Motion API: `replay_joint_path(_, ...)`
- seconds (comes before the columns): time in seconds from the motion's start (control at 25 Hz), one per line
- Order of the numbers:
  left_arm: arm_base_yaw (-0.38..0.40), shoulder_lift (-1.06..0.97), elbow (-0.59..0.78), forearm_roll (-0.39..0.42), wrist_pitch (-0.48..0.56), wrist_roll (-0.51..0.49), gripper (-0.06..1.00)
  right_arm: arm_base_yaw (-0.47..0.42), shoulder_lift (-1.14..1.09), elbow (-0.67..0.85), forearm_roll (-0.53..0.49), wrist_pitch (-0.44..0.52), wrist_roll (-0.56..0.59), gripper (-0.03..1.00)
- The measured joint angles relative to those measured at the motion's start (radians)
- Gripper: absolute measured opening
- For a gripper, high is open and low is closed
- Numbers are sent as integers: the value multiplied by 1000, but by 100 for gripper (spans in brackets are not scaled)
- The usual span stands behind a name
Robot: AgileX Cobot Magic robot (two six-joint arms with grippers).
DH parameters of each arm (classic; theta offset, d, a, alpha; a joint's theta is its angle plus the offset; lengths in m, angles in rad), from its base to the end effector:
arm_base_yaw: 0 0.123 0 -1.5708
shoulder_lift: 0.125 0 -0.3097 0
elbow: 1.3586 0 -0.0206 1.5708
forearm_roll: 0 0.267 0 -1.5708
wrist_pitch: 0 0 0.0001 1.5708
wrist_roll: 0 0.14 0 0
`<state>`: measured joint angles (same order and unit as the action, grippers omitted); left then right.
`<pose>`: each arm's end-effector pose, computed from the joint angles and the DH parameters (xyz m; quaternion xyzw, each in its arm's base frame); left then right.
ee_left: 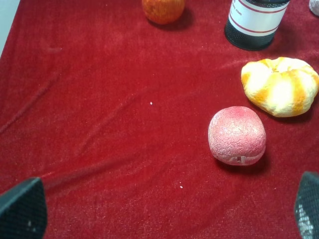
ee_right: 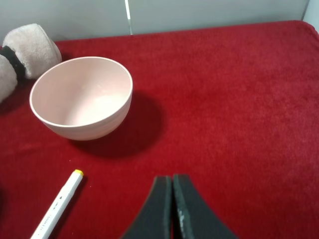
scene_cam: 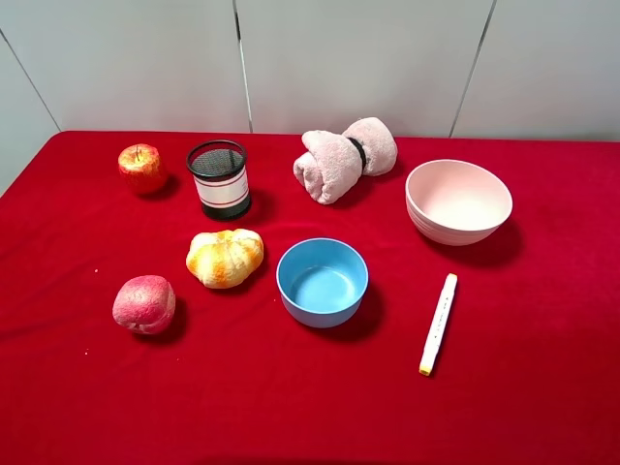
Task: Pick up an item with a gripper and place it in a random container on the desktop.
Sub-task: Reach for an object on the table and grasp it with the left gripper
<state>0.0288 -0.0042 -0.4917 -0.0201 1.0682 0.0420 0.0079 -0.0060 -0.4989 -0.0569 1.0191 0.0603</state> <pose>0.0279 -0.0017 0.2592 0.0061 0.8562 0.0082 0.5166 0.0299 -0.0065 0.2680 0.0226 0.8402 -0.0100 0.5417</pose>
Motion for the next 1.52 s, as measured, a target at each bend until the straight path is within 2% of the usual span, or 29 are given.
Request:
replay_joint_path(1.16, 0, 2, -17, 0, -25, 20, 100, 0, 0, 0, 0, 0, 0, -3)
replay_joint_path(1.52, 0, 197, -94, 0, -46, 49, 99, 0, 0, 0, 0, 0, 0, -3)
